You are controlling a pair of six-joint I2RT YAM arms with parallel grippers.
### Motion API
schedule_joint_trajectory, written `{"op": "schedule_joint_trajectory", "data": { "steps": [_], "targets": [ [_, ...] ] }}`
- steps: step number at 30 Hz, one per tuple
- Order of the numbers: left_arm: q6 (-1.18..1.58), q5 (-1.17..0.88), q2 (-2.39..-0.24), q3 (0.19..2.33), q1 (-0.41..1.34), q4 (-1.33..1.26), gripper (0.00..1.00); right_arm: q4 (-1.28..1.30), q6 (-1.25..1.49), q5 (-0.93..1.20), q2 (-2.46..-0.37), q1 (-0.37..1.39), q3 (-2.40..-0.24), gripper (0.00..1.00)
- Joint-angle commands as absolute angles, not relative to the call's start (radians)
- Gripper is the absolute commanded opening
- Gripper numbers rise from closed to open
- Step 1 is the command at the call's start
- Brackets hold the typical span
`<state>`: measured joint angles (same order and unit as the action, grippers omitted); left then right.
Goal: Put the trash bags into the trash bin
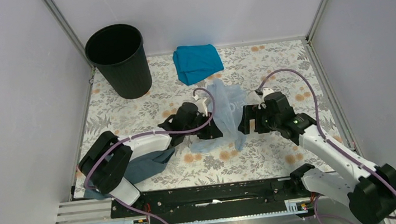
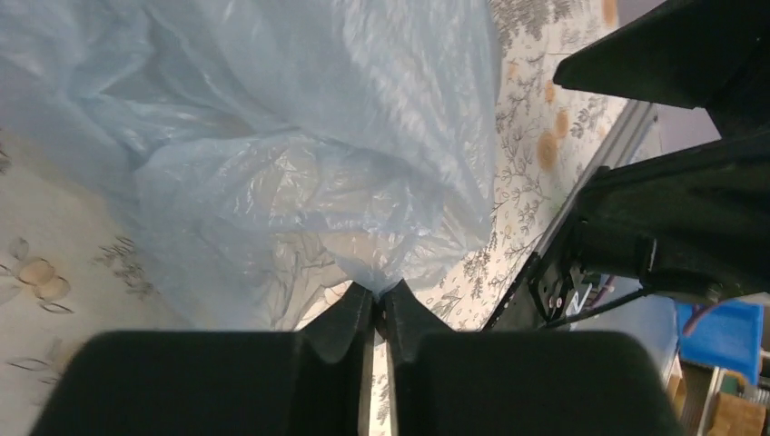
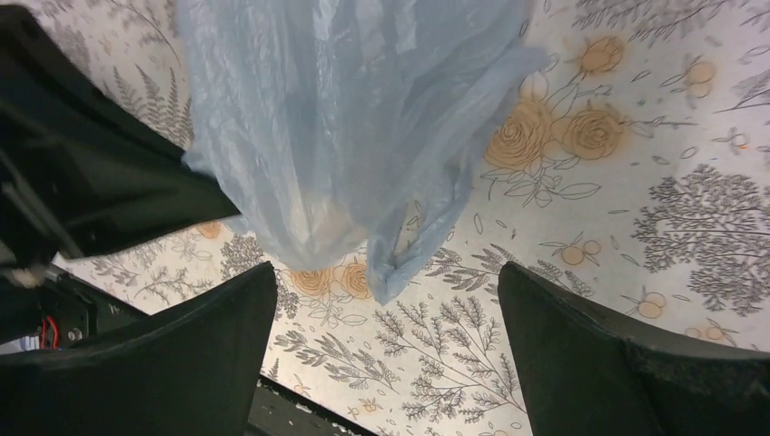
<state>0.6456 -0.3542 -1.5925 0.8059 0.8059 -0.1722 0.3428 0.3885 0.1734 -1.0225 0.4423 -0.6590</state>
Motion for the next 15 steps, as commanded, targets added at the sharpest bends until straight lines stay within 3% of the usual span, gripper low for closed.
{"op": "schedule_joint_trajectory", "data": {
  "steps": [1,5,10,15],
  "targets": [
    [0.792,-0.552,-1.550,0.741,0.687,-0.520,0.05,0.368,0.385,0.092,-0.903,0.448,-0.646,0.98],
    [0.946,-0.615,-1.521,0.678,0.621,-0.688,0.00,0.324,0.418,0.157,-0.906,0.448,-0.622,0.98],
    [1.302,-0.703,-1.593,0.561,0.546,-1.187,0.00,0.343,0.359,0.158,-0.983,0.448,-0.643,0.97],
    [1.595,-0.707,-1.765,0.524,0.523,-1.604,0.00,0.153,0.439,0.292,-0.999,0.447,-0.596,0.95]
  ]
}}
